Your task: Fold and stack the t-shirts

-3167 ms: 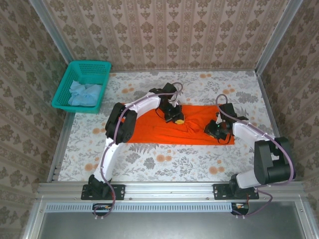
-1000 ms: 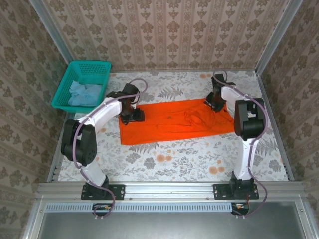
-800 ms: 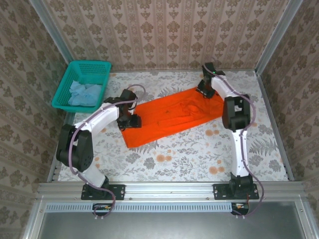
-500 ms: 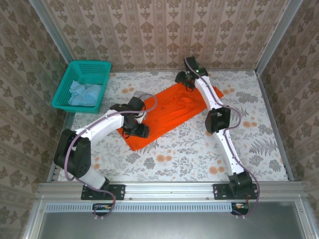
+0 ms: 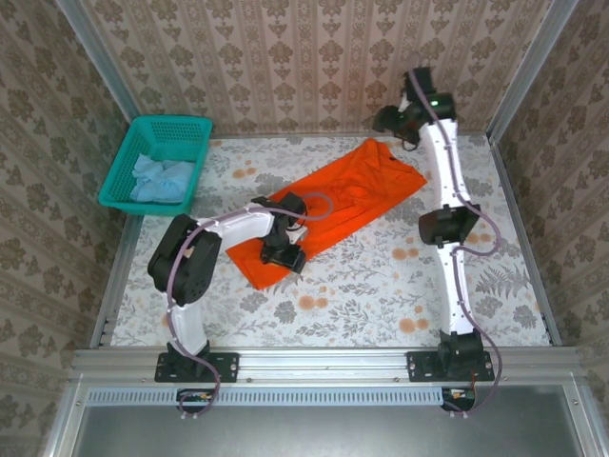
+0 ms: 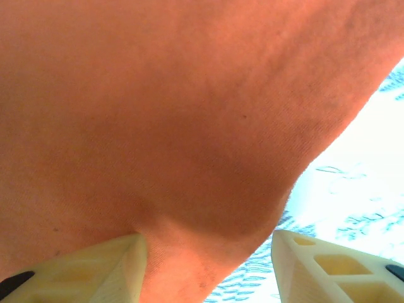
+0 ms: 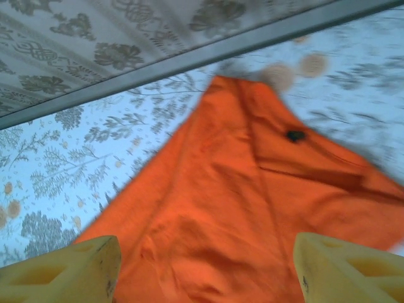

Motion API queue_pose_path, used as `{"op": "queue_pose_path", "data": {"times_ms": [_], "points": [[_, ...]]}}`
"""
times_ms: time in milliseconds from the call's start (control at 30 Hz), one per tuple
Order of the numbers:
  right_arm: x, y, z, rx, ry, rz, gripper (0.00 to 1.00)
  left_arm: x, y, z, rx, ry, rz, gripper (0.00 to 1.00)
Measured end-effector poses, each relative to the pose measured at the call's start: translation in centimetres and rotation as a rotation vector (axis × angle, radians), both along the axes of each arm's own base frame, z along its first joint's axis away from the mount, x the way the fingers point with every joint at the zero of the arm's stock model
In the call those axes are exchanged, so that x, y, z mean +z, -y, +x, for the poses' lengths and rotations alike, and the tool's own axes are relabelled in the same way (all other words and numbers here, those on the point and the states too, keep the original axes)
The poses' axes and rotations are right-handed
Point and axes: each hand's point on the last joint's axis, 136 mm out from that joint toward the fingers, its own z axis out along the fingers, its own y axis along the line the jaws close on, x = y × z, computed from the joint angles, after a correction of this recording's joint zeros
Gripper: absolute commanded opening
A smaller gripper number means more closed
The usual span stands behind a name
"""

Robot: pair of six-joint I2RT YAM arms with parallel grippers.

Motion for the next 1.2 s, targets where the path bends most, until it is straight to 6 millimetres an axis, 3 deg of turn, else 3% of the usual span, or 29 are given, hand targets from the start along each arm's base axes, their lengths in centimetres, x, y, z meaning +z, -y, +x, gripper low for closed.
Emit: {"op": "queue_pose_path", "data": {"times_ms": [167,367,533,667,833,967,1100,1200], "points": [[2.5,5.2,-4.1,-0.055,-0.068,0.012,0.70,0.1,3.3,-1.5,-0.081,-0.027,-0.031,0.55],[5.6,9.6,-7.9,-0.124,-0.095,0.046,0.70,0.6,9.3,-2.9,-0.189,-0.054,-0.094,0.56],[9.3,11.8,-11.6,-0.181,-0.068,0.058,0.70,1.2,16.0,-3.9,-0.283,-0.073,-0.176,0.57],[11.0,11.4,-14.0,-0.184,-0.063,0.050,0.68,1.7,20.7,-5.5,-0.364,-0.087,-0.226,0.61],[10.2,11.2,-16.8,-0.202,-0.141,0.019,0.68,2.3,24.0,-9.1,-0.498,-0.119,-0.256,0.75],[8.5,11.1,-19.7,-0.216,-0.232,-0.008,0.69,3.6,24.6,-11.0,-0.573,-0.120,-0.261,0.79],[5.5,10.2,-23.3,-0.217,-0.294,-0.012,0.71,5.7,24.3,-9.8,-0.561,-0.084,-0.291,0.83],[2.1,9.1,-25.9,-0.228,-0.301,0.032,0.64,9.6,23.1,-6.4,-0.479,-0.008,-0.355,0.78]]}}
